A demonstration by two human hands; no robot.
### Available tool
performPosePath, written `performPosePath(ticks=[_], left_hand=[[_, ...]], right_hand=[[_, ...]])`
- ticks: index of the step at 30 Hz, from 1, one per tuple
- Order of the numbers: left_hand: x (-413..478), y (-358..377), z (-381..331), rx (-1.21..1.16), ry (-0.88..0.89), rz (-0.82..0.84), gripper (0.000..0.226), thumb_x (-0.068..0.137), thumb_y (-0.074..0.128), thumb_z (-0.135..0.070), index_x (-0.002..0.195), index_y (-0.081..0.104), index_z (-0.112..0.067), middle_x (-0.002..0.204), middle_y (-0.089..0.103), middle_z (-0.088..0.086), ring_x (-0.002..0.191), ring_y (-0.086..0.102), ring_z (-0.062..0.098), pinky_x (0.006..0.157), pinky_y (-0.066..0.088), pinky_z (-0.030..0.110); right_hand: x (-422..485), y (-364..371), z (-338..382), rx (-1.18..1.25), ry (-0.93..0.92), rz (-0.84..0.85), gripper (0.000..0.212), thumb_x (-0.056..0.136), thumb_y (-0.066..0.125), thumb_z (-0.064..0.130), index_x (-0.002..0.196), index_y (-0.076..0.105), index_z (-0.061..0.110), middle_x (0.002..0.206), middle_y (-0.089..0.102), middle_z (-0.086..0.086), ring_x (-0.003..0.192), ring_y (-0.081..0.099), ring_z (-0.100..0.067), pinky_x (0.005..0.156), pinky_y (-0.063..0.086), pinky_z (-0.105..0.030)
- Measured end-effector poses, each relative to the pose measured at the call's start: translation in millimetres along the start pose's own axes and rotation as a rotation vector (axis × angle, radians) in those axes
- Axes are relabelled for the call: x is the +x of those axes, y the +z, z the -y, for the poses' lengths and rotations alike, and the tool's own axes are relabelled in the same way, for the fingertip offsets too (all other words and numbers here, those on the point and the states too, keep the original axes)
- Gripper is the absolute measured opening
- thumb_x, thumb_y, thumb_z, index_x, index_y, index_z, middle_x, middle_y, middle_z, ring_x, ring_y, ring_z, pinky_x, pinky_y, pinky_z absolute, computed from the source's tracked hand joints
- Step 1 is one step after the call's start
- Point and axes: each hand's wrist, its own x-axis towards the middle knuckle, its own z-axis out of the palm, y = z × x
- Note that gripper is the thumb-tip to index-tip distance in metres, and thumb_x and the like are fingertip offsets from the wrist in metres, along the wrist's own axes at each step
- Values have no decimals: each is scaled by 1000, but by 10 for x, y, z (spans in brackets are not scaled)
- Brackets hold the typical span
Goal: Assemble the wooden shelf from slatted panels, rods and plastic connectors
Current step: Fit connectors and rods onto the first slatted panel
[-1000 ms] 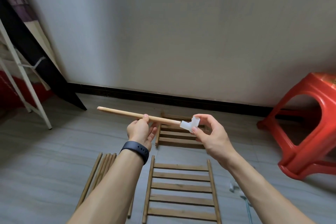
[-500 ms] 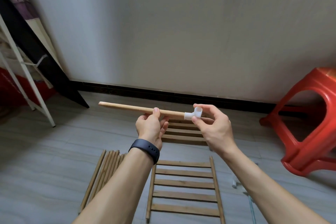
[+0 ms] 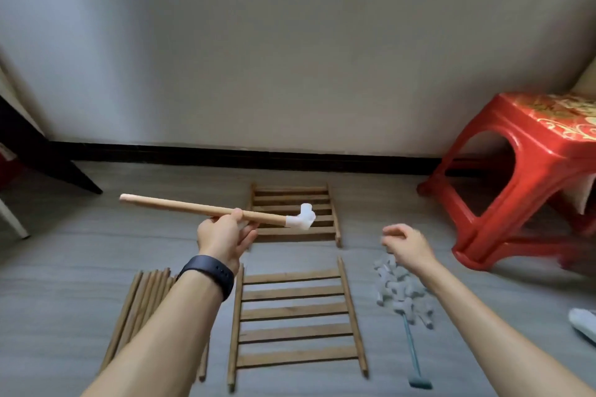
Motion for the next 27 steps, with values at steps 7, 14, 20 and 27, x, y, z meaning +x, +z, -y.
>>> performPosePath(ticks=[7,14,20,27], left_hand=[[272,185,361,146,-123,-26,7,101,53,-7,103,59,-5,101,72,17,90,74,29,79,60,34],[525,304,599,262,-240,4,14,99,58,-11,111,61,-5,102,73,13,83,76,27,74,62,33],[624,290,463,285,-203,19,25,99,57,-9,124,56,-3,102,75,16,81,76,28,65,63,31],[383,344,142,290,4,72,23,103,44,-1,115,50,-19,103,68,17,80,76,28,87,58,40]], right_hand=[[132,488,-1656,-623,302,248,69,81,50,22,149,38,27,150,38,-21,135,44,-37,105,43,-36],[634,912,-1779,-724,134,241,73,88,44,9,151,30,43,164,3,-5,137,40,-34,106,41,-41],[823,1207,-1928,-845,82,259,39,93,46,7,129,56,17,142,38,-8,121,53,-31,102,43,-34],[490,976,-1419,-401,32,80,23,94,53,6,100,71,20,108,70,-6,102,65,-24,88,48,-30]])
